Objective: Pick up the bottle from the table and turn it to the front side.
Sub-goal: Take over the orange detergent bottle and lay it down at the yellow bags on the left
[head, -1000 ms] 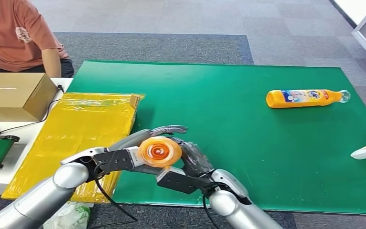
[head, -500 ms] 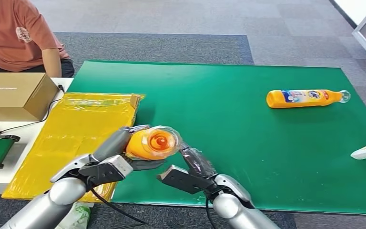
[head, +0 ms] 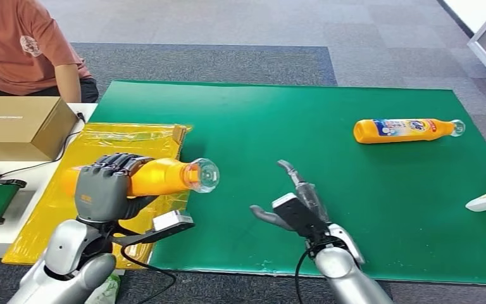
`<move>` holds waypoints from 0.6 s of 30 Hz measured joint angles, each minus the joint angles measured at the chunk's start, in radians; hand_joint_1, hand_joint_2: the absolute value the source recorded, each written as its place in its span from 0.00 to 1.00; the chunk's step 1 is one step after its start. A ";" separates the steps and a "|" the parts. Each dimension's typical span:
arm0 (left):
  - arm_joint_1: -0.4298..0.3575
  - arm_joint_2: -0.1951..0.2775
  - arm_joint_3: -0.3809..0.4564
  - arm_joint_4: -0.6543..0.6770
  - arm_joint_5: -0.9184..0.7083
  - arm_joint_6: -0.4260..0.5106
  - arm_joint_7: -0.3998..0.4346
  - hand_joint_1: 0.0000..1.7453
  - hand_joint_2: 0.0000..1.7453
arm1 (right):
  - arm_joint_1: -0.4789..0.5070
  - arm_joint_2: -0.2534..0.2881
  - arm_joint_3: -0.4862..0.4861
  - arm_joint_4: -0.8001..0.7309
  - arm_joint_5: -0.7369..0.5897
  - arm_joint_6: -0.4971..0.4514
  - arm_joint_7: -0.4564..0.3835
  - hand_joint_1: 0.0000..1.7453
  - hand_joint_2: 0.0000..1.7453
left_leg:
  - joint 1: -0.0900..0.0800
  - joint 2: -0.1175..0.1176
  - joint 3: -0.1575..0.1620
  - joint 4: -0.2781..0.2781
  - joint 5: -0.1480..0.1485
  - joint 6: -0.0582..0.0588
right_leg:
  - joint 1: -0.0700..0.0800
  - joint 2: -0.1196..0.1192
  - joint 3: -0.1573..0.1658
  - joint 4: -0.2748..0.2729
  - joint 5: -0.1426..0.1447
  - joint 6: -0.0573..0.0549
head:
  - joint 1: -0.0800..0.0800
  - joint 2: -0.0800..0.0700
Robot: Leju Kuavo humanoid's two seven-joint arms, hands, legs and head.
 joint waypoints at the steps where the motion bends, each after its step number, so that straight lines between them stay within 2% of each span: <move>1: 0.004 -0.005 0.019 0.051 -0.060 0.041 0.019 1.00 1.00 | 0.001 0.000 -0.011 -0.038 -0.014 -0.013 -0.010 0.00 1.00 | 0.000 0.000 0.000 0.000 0.000 0.000 | 0.000 0.000 0.000 0.000 0.000 0.000 | 0.000 0.000; 3: 0.005 -0.013 0.056 0.173 -0.133 0.127 0.022 1.00 1.00 | 0.000 0.000 -0.022 -0.115 -0.049 -0.037 -0.036 0.00 1.00 | 0.000 0.000 0.000 0.000 0.000 0.000 | 0.000 0.000 0.000 0.000 0.000 0.000 | 0.000 0.000; 5: 0.001 -0.017 0.084 0.287 -0.156 0.186 -0.008 1.00 1.00 | -0.001 0.000 -0.025 -0.181 -0.079 -0.054 -0.063 0.00 1.00 | 0.000 0.000 0.000 0.000 0.000 0.000 | 0.000 0.000 0.000 0.000 0.000 0.000 | 0.000 0.000; 10: -0.026 -0.014 0.113 0.477 -0.173 0.213 -0.051 1.00 1.00 | -0.003 -0.009 -0.017 -0.295 -0.119 -0.077 -0.106 0.00 1.00 | 0.000 0.000 0.000 0.000 0.000 0.000 | 0.000 0.000 0.000 0.000 0.000 0.000 | 0.000 0.000; 13: -0.031 -0.014 0.139 0.531 -0.210 0.215 -0.083 1.00 1.00 | 0.005 -0.021 0.002 -0.362 -0.136 -0.087 -0.128 0.00 1.00 | 0.000 0.000 0.000 0.000 0.000 0.000 | 0.000 0.000 -0.001 0.000 0.000 0.000 | 0.000 0.000; 14: -0.032 -0.014 0.147 0.539 -0.222 0.215 -0.090 0.94 1.00 | 0.007 -0.025 0.010 -0.380 -0.139 -0.089 -0.133 0.00 1.00 | 0.000 0.000 0.000 0.000 0.000 0.000 | 0.000 0.000 -0.001 0.000 0.000 0.000 | 0.000 0.000; 15: -0.034 -0.014 0.155 0.548 -0.233 0.216 -0.096 0.77 1.00 | 0.009 -0.030 0.020 -0.398 -0.142 -0.091 -0.138 0.00 1.00 | 0.000 0.000 0.000 0.000 0.000 0.000 | 0.000 0.000 -0.001 0.000 0.000 0.000 | 0.000 0.000; 17: -0.036 -0.015 0.168 0.562 -0.247 0.216 -0.102 0.27 1.00 | 0.011 -0.038 0.039 -0.430 -0.145 -0.097 -0.143 0.00 1.00 | 0.000 0.000 0.000 0.000 0.000 0.000 | 0.000 0.000 -0.001 0.000 0.000 0.000 | 0.000 0.000; 18: -0.038 -0.016 0.173 0.566 -0.249 0.217 -0.104 0.07 1.00 | 0.012 -0.043 0.048 -0.444 -0.145 -0.100 -0.144 0.00 1.00 | 0.000 0.000 0.000 0.000 0.000 0.000 | 0.000 0.000 -0.001 0.000 0.000 0.000 | 0.000 0.000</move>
